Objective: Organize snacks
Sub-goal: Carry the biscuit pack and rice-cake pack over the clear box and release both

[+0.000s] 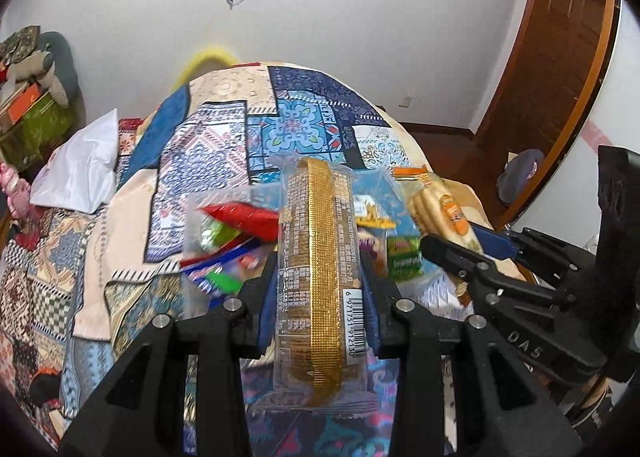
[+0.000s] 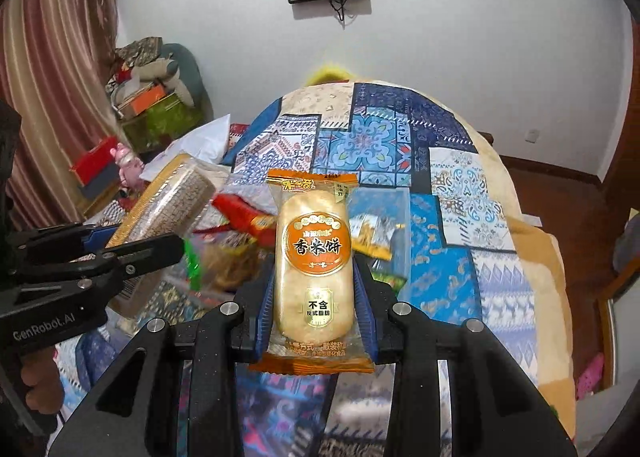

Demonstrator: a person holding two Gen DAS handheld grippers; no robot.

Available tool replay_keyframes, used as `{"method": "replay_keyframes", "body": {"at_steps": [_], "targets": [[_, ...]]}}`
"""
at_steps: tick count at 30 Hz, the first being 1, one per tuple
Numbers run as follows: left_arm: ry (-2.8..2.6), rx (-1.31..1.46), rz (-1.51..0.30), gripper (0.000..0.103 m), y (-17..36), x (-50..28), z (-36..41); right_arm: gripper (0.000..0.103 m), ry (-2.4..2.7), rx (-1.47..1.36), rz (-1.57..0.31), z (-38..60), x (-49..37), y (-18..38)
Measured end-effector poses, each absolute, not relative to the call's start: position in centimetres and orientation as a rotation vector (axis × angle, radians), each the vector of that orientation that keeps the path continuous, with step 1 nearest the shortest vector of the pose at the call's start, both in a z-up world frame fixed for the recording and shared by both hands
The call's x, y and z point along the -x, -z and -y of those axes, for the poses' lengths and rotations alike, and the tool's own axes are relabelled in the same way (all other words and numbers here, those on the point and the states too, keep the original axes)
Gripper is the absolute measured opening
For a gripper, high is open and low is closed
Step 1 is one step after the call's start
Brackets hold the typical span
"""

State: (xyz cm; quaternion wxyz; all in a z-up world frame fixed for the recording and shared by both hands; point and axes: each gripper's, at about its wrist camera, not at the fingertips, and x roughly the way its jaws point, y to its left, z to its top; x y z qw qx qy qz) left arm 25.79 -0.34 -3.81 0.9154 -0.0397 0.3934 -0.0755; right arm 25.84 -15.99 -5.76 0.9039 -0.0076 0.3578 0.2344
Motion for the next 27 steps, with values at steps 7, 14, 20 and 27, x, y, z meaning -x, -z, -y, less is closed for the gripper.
{"method": "replay_keyframes", "body": {"at_steps": [7,14,20,27], "targets": [[0.172,0.084,-0.840,0.036,5.7,-30.1,1.6,0.032,-0.474,0.021,-0.758,15.7,-29.1,7.0],[0.162,0.113,-0.878,0.036,7.6,-33.4,1.6,0.032,-0.476,0.021,-0.790,15.6,-31.5,8.5],[0.153,0.108,-0.870,0.036,7.9,-34.4,2.0,0.034,-0.496,-0.008,-0.817,16.2,-32.1,9.4],[0.145,0.043,-0.842,0.037,7.0,-33.1,2.8,0.042,-0.490,-0.010,-0.819,16.5,-31.6,9.1]]}}
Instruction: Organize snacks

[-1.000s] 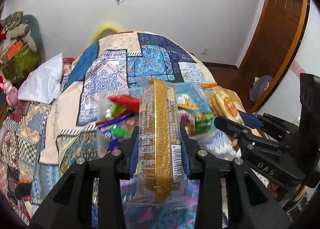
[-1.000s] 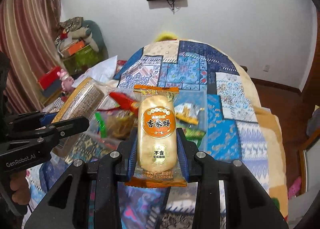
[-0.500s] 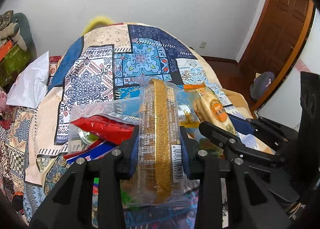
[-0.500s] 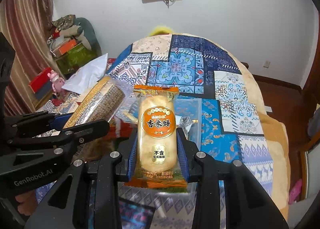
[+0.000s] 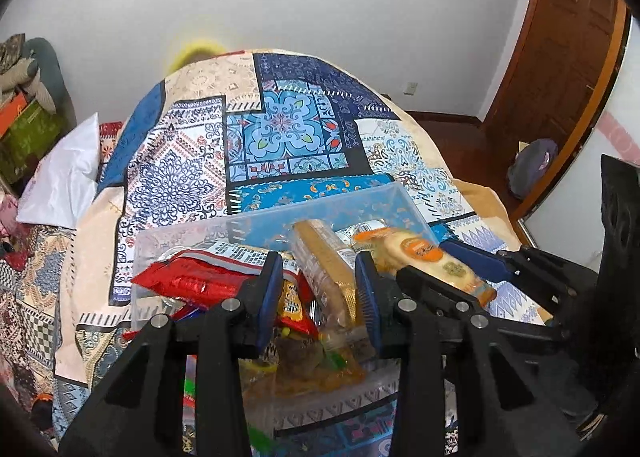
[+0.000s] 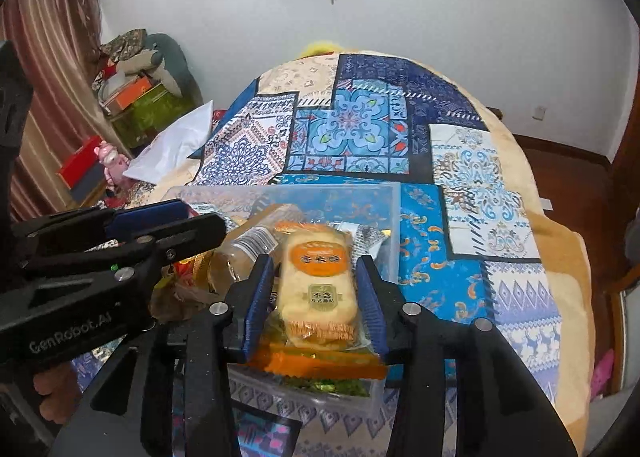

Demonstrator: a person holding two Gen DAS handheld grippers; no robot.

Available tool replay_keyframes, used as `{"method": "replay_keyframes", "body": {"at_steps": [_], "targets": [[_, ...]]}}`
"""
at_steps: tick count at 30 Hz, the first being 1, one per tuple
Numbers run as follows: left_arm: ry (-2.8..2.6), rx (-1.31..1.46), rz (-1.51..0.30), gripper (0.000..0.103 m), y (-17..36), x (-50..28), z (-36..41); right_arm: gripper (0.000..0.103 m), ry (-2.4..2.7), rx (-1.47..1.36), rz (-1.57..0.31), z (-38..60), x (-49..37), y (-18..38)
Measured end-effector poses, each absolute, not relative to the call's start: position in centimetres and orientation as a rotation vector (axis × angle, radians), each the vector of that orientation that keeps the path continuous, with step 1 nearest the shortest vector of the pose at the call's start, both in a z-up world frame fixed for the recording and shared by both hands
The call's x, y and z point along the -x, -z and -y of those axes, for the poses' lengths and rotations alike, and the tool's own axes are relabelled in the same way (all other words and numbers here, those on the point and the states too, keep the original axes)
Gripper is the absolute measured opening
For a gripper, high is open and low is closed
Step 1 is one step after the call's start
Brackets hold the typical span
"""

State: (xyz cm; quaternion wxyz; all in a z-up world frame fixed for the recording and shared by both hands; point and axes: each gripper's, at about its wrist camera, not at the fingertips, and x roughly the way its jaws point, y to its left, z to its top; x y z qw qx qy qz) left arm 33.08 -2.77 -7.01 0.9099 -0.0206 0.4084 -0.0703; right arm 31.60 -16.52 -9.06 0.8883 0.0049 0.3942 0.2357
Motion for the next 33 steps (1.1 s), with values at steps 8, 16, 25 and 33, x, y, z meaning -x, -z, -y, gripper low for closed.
{"method": "replay_keyframes", "body": {"at_steps": [8,16,25,33], "targets": [[0.132,0.037,-0.780,0.037,4.4,-29.0,1.9,0.043,-0.496,-0.024,-0.785,17.6,-29.4,6.8],[0.129,0.052,-0.670,0.039,0.6,-22.4,0.5,0.043,-0.511,-0.026,-0.696,18.6,-24.8,2.9],[0.113,0.061,-0.497,0.071,-2.1,-14.9,-0.8,0.066,-0.485,-0.005,-0.533,19.3,-18.4,-0.3],[0.097,0.092,-0.422,0.090,-2.8,-10.6,-1.3,0.081,-0.475,-0.005,-0.480,19.4,-15.8,-0.4]]}}
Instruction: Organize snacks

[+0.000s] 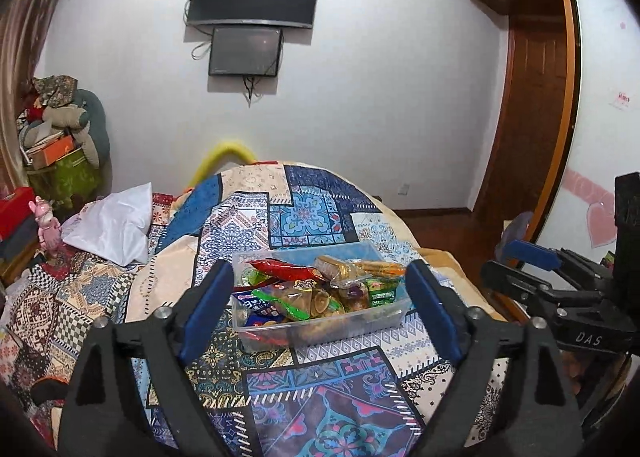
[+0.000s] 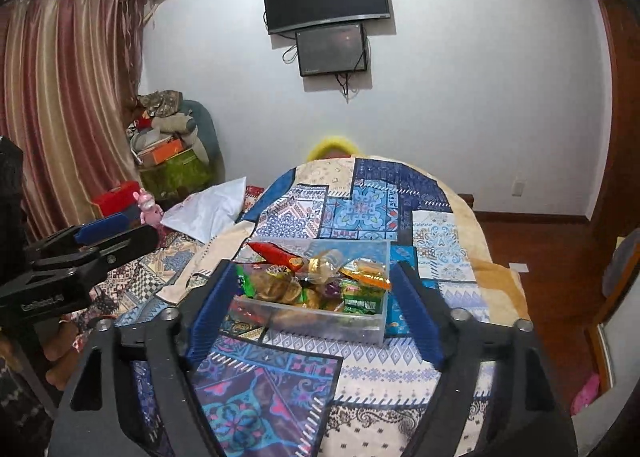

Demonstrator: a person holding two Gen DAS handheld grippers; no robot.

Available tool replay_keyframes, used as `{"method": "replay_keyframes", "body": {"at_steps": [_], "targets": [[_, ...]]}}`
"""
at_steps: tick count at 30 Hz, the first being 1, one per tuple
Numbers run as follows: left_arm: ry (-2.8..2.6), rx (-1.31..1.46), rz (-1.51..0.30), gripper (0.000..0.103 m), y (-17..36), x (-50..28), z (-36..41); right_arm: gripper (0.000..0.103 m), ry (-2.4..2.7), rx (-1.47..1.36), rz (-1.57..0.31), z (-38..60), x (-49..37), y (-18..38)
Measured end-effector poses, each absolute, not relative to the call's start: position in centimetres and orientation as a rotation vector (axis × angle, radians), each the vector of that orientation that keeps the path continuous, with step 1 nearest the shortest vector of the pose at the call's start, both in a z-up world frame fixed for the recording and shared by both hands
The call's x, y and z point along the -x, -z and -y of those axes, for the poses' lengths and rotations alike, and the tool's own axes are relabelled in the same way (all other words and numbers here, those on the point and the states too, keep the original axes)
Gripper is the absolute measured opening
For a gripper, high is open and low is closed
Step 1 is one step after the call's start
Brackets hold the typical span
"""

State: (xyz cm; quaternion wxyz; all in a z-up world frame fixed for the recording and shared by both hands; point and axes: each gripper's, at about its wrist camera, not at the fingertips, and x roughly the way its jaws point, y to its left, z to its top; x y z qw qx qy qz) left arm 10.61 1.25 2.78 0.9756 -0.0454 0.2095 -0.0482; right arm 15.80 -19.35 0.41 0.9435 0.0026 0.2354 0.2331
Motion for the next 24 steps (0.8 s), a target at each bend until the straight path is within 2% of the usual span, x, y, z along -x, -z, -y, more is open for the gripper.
{"method": "replay_keyframes", "body": {"at_steps": [9,24], "targets": [[0.070,0.068,-0.412,0.095,-1.9,-9.5,-0.7,0.089,-0.477,-0.003,-0.469,19.1,-14.4,0.1],[0.075,0.092,-0.424,0.095,-1.1,-9.7,-0.9,0.089,-0.486,-0.003,-0.464,18.9,-13.4,0.4]]}}
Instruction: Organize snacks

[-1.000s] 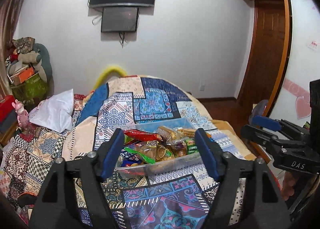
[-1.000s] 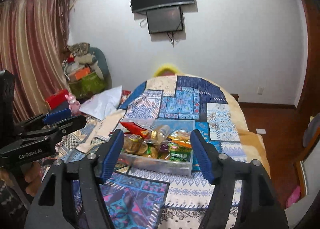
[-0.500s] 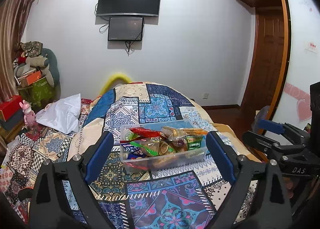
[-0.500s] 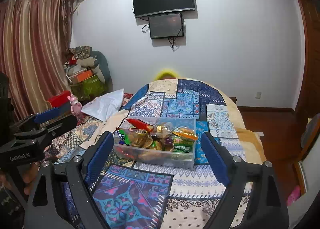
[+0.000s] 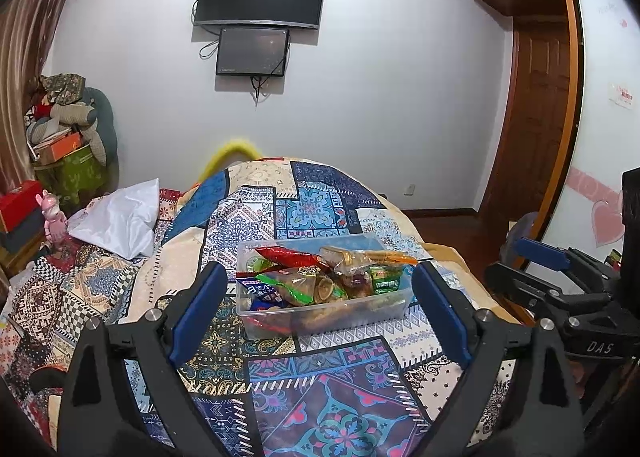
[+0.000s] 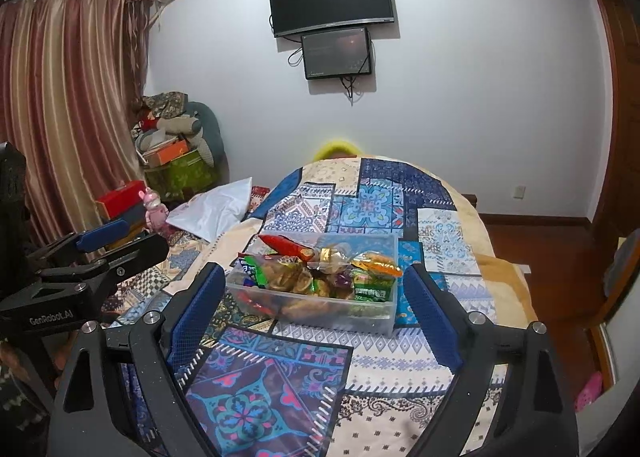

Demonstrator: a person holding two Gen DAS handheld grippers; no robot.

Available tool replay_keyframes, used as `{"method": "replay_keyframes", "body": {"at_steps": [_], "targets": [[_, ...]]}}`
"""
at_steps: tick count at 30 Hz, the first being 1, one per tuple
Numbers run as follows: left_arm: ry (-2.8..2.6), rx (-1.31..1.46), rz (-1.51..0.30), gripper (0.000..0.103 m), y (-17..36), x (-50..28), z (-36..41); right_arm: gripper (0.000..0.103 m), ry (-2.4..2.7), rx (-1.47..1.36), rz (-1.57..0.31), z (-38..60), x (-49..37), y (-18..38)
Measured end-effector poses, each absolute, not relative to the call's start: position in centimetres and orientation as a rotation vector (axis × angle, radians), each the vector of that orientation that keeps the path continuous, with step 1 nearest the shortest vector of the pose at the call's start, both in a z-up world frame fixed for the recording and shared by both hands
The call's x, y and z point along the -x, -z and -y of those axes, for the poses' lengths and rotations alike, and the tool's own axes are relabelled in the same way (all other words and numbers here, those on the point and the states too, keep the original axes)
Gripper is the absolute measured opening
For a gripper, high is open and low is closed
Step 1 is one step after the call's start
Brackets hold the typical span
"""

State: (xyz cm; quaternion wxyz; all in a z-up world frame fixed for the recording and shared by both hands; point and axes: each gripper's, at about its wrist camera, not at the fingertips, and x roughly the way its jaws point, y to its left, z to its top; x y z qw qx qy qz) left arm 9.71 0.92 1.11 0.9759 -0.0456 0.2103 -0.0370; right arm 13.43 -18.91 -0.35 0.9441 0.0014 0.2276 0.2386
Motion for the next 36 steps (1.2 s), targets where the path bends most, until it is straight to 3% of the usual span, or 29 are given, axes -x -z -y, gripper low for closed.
{"method": "replay_keyframes", "body": {"at_steps": [13,28,32,36], "targets": [[0.080,0.100,-0.429,0.095,-1.13,-9.74,-0.82,0.089,-0.486,-0.013,-0.466,18.89,-13.34,0.52],[0.079,0.119,-0.429,0.102,-1.20,-9.71,-1.01,0.090,-0.483,-0.015,-0.463,18.92,-13.31,0.48],[0.078,0.136,-0.436,0.103,-1.16,-9.83,-1.32,0.101,-0.472,-0.016,-0.451,18.95,-13.13,0.40],[0.065,0.129,-0.430,0.103,-1.10,-9.76,-1.36,0.102,-0.467,-0.013,-0.434,18.95,-12.86,0.23]]}}
